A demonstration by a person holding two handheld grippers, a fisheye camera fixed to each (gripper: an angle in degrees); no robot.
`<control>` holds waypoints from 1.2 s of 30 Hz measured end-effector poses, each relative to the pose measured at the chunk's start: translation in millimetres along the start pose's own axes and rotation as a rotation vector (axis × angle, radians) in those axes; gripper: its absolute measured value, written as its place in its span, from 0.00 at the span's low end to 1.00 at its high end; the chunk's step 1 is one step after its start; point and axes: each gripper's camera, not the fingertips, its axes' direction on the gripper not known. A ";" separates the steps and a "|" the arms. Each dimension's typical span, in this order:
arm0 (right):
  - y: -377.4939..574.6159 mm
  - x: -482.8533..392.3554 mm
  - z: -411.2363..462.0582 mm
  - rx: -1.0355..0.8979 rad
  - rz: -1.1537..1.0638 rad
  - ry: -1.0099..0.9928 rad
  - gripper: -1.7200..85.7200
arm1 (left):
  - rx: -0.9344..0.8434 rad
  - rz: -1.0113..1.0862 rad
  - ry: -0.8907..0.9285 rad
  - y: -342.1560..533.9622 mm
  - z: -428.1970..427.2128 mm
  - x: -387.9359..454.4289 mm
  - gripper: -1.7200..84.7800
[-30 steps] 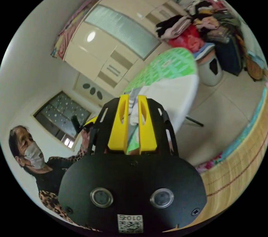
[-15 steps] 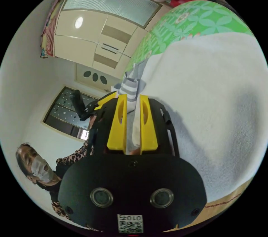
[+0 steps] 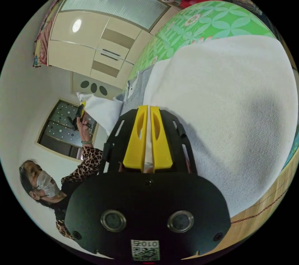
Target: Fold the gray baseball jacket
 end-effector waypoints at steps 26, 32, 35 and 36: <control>-43.8 -7.8 41.1 -0.004 0.051 0.012 0.05 | -0.014 -0.399 -0.066 -60.9 -131.7 -515.6 0.07; -53.3 -21.0 54.9 -0.028 0.020 -0.014 0.09 | -0.076 -0.930 0.203 55.9 -85.3 -646.5 0.07; -55.3 -39.8 64.1 -0.033 -0.034 -0.075 0.15 | 0.005 -1.076 0.372 112.4 -80.9 -684.2 0.08; -56.5 -45.8 69.8 -0.044 -0.032 -0.042 0.16 | 0.031 -1.076 0.406 121.1 -83.8 -694.4 0.08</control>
